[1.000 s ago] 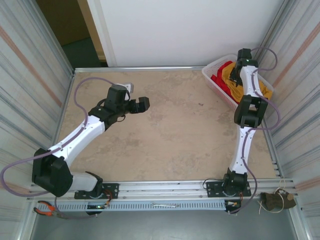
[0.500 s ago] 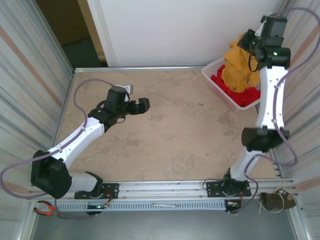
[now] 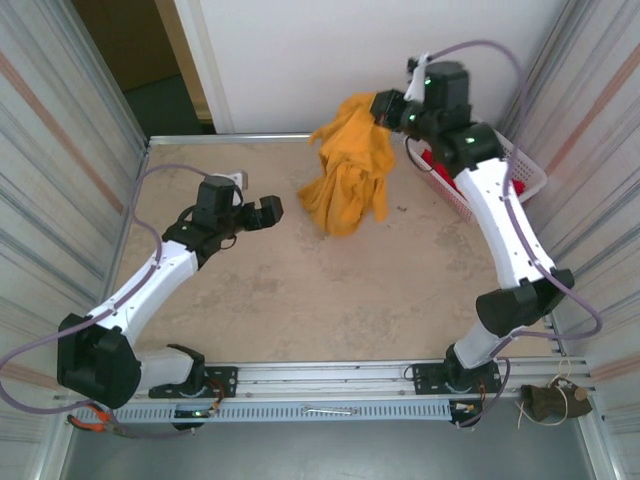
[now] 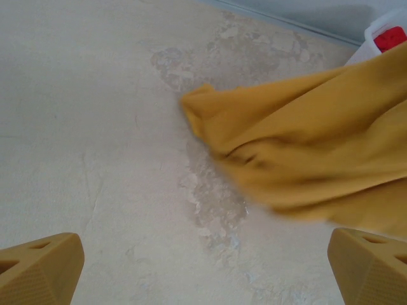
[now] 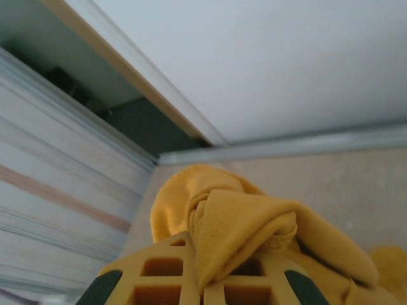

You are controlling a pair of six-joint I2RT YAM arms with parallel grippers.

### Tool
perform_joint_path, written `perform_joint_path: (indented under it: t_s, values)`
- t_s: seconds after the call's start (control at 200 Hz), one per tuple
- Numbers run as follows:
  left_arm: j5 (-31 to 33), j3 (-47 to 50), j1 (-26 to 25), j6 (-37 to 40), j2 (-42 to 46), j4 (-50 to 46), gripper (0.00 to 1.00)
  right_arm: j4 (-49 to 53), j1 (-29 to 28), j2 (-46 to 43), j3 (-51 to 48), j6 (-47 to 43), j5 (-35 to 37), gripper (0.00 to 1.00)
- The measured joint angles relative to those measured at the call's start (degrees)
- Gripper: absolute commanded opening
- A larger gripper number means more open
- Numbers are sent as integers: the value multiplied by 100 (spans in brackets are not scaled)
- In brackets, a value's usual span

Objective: Fold the inside-out t-shirt

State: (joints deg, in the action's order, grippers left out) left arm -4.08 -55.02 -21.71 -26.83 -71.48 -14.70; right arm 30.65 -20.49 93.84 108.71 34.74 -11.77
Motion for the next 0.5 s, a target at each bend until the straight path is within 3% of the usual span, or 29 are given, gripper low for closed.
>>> perform_joint_path:
  t_s: [0.035,0.08,0.291,0.501]
  values:
    - [-17,26,31,0,0,-4,99,-201,-7,33,-439,79,46,61]
    - [-46,44,76,-2,0,-11,99,-337,-4,155,-898,111,175,66]
    - [-136,52,313,0,-2,-50,99,-369,203,544,-2013,109,946,67]
    - [-354,-52,341,2,-656,-96,99,-313,223,520,-2074,-76,1137,74]
